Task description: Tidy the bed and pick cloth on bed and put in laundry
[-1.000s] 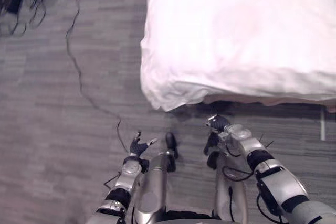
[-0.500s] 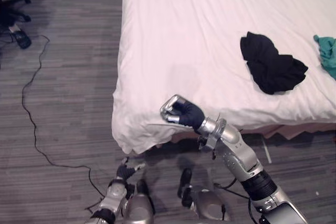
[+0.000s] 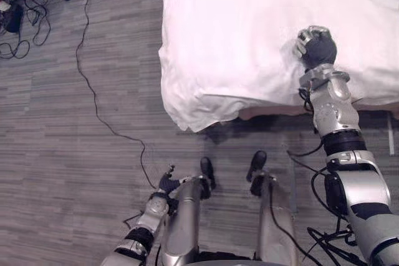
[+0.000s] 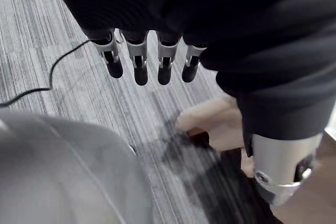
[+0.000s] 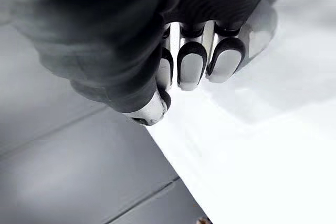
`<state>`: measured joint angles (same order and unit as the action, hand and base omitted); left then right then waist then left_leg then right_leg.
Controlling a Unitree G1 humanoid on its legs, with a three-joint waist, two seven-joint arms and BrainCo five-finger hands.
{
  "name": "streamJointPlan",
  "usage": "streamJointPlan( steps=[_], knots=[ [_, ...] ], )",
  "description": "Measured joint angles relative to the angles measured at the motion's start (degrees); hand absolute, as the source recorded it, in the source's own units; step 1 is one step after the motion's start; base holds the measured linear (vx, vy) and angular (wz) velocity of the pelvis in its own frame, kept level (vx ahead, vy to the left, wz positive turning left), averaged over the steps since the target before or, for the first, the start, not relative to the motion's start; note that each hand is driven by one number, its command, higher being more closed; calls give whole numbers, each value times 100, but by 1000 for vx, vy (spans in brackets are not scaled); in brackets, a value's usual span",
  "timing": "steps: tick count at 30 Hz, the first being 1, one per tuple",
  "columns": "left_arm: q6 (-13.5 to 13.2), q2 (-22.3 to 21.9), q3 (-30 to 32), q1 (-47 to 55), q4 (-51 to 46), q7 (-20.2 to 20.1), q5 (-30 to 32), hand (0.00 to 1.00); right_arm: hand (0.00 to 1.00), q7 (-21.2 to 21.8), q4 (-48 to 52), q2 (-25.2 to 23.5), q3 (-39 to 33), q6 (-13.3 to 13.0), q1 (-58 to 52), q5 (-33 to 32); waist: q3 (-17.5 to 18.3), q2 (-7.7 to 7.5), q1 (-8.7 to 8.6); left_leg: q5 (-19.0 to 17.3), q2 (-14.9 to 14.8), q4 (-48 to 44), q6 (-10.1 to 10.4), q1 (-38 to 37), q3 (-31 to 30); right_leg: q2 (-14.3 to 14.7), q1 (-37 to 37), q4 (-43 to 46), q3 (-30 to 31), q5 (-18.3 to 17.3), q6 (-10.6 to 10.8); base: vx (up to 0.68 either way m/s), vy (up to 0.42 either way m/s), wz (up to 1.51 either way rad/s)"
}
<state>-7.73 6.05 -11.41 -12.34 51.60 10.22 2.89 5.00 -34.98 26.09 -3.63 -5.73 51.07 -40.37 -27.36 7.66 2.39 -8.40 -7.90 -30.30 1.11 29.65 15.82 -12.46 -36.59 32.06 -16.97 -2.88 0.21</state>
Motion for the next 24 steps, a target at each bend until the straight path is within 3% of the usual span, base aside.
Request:
streamJointPlan(
  steps=[5, 9, 11, 12, 13, 15, 18, 19, 20, 21, 23, 24],
  knots=[
    [-88, -32, 247, 16, -342, -12, -1, 0, 100, 28, 540, -122, -568, 26, -1163, -602, -49, -93, -123, -550, -299, -917, 74, -30, 34, -4, -57, 937, 108, -607, -37, 28, -82, -13],
    [-231, 9, 365, 59, -436, -40, 6, 0, 100, -34, 413, -463, -1358, -37, -2604, -947, -152, -286, -191, -637, -498, -808, 157, -473, 211, 180, 329, 773, 115, -666, -39, 38, -45, -26],
    [-283, 37, 491, 288, -588, -150, 16, 0, 100, -152, 239, -964, -1733, -25, -3805, -1188, -156, -429, -320, -592, -706, -428, 235, -970, 517, 372, 777, 319, 62, -617, 33, 114, -46, -31],
    [-285, 70, 490, 433, -631, -163, 50, 0, 0, -155, 237, -1237, -1880, -18, -4338, -1256, -136, -500, -429, -553, -792, -209, 299, -1231, 674, 471, 1020, 50, 30, -565, 93, 128, -34, -25],
    [-284, 87, 487, 501, -633, -175, 62, 0, 0, -150, 238, -1356, -1936, -20, -4614, -1267, -116, -542, -502, -535, -818, -87, 329, -1376, 766, 521, 1142, -88, 19, -535, 107, 169, -25, -44],
    [-274, 130, 482, 680, -633, -269, 285, 0, 0, -110, 225, -1836, -2121, -44, -5654, -1197, 77, -790, -698, -475, -827, 386, 429, -1895, 995, 763, 1549, -611, 127, -318, 73, 156, 0, -53],
    [-214, 158, 486, 760, -589, -383, 570, 0, 0, 28, -293, -2154, -2107, -87, -6339, -886, 470, -1080, -895, -375, -911, 747, 498, -2388, 1303, 1033, 1777, -1002, 290, -264, 24, 169, -8, -65],
    [-193, 158, 484, 759, -594, -402, 647, 0, 0, 60, -397, -2192, -2108, -78, -6353, -816, 487, -1097, -954, -375, -967, 765, 510, -2513, 1509, 978, 1863, -1023, 54, -394, -129, 201, 43, -115],
    [-121, 164, 484, 771, -588, -405, 708, 0, 0, 155, -662, -2244, -2049, -69, -6312, -728, 572, -1177, -973, -405, -1057, 831, 556, -2851, 1997, 703, 2065, -1011, -767, -561, -390, 162, 60, -173],
    [-76, 145, 484, 847, -498, -402, 726, 0, 0, 226, -952, -2251, -1900, -51, -6109, -556, 632, -1203, -918, -478, -1223, 791, 665, -3145, 2496, 534, 2236, -983, -1394, -635, -500, 199, 79, -207],
    [100, 224, 479, 889, -138, -390, 745, 0, 0, 423, -1451, -2286, -1638, -49, -5738, -121, 688, -1232, -829, -728, -1440, 555, 809, -3771, 3407, 199, 2538, -723, -2398, -589, -576, 171, 9, -252],
    [168, 220, 462, 901, 37, -377, 777, 0, 0, 552, -1578, -2318, -1551, -64, -5647, 101, 685, -1185, -797, -849, -1536, 396, 805, -4036, 3723, 170, 2530, -496, -2441, -647, -626, 155, -38, -228]
  ],
)
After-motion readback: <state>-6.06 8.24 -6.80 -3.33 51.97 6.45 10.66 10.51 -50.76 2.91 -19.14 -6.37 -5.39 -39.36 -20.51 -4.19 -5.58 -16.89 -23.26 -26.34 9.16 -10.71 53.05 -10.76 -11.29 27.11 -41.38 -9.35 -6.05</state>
